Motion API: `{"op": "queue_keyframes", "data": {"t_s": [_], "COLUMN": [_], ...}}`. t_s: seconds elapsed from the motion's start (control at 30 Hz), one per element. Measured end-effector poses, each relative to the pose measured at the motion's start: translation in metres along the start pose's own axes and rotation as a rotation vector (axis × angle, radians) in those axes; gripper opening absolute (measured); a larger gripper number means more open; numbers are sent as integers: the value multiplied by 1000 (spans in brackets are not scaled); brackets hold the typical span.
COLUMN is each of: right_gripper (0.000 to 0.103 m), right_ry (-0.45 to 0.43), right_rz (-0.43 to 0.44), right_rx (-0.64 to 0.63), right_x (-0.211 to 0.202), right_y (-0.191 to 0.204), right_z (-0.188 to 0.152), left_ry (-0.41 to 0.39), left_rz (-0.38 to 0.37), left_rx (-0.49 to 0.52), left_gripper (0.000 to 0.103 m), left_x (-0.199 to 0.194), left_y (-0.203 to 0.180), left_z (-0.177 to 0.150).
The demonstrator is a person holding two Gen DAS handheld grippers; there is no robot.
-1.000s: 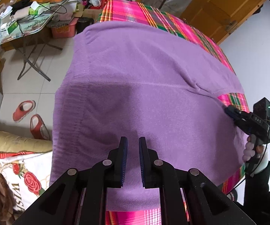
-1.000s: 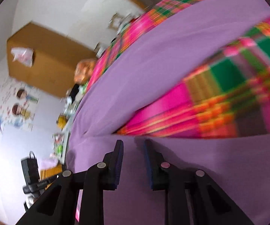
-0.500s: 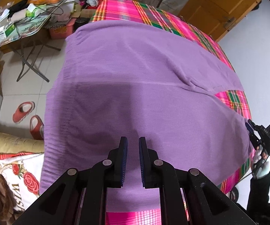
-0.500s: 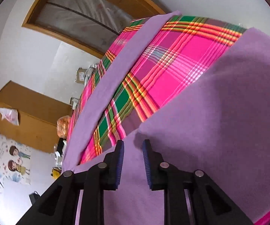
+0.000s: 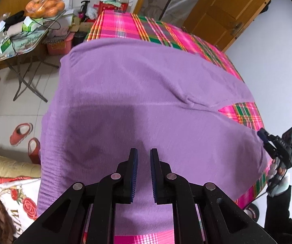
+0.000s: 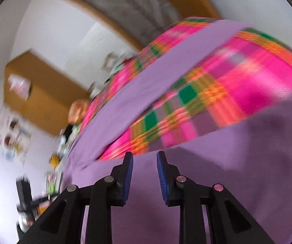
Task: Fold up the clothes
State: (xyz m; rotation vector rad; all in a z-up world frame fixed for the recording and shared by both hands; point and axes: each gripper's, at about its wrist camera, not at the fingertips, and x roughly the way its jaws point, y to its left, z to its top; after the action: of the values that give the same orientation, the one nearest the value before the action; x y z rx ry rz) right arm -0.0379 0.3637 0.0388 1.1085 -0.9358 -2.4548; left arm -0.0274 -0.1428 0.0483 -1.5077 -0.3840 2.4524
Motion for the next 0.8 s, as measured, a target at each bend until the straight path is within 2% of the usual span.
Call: {"op": "queue_keyframes", "data": {"t_s": [0.1, 0.23, 0.33, 0.47, 0.57, 0.8], "right_gripper": [26, 26, 26, 26, 25, 22], "right_ry": [54, 141, 193, 263, 255, 236], "right_rz": [67, 121, 128, 81, 74, 80], "right_rx": [-137, -216, -264, -304, -291, -144], "right_x": [22, 50, 66, 87, 90, 83], "right_y": [38, 73, 90, 102, 100, 75], "right_z": [-12, -26, -36, -48, -44, -31], "left_ry": [-14, -36, -40, -19, -3, 6], "left_rz": [8, 22, 11, 18, 7, 2], "left_rx": [-17, -84, -153, -204, -205, -176], "left_gripper": [17, 21, 24, 27, 27, 28], "left_x": [-2, -6, -7, -3, 2, 3], "left_y": [5, 20, 35, 47, 47, 38], "left_z": [2, 5, 6, 6, 7, 6]}}
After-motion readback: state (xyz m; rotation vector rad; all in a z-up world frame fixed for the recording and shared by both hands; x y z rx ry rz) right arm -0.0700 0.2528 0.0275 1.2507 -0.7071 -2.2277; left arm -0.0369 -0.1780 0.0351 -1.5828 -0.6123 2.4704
